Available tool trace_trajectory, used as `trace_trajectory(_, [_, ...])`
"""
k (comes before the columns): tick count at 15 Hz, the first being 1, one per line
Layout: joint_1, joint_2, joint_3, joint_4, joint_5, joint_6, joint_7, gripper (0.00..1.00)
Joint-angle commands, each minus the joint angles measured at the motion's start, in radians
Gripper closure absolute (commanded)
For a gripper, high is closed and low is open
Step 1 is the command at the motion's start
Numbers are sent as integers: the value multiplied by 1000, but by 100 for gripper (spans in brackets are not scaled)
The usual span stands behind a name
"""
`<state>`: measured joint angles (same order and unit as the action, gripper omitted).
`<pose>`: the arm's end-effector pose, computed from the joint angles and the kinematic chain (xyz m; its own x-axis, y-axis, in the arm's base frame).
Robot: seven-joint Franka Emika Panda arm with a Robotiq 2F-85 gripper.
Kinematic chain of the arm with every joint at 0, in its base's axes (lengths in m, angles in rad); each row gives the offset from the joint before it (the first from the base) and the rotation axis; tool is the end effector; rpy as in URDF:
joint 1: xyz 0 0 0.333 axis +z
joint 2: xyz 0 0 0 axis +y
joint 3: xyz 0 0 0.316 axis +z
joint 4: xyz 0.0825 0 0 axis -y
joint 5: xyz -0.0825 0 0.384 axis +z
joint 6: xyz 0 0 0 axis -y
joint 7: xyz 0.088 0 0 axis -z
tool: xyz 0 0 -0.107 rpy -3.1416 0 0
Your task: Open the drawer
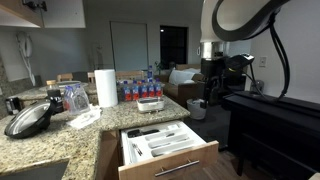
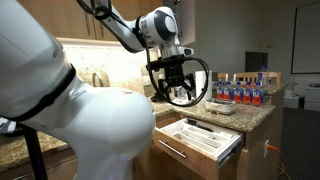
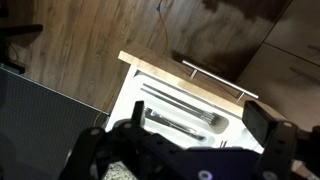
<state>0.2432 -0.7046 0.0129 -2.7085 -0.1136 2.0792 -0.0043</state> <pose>0.3278 0.0798 0.4412 0.9489 0.3074 0.0714 0.2986 -0.9478 0.1115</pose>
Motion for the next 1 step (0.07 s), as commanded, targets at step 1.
trace_trajectory(1, [-35, 0, 33, 1, 25, 0, -21, 0])
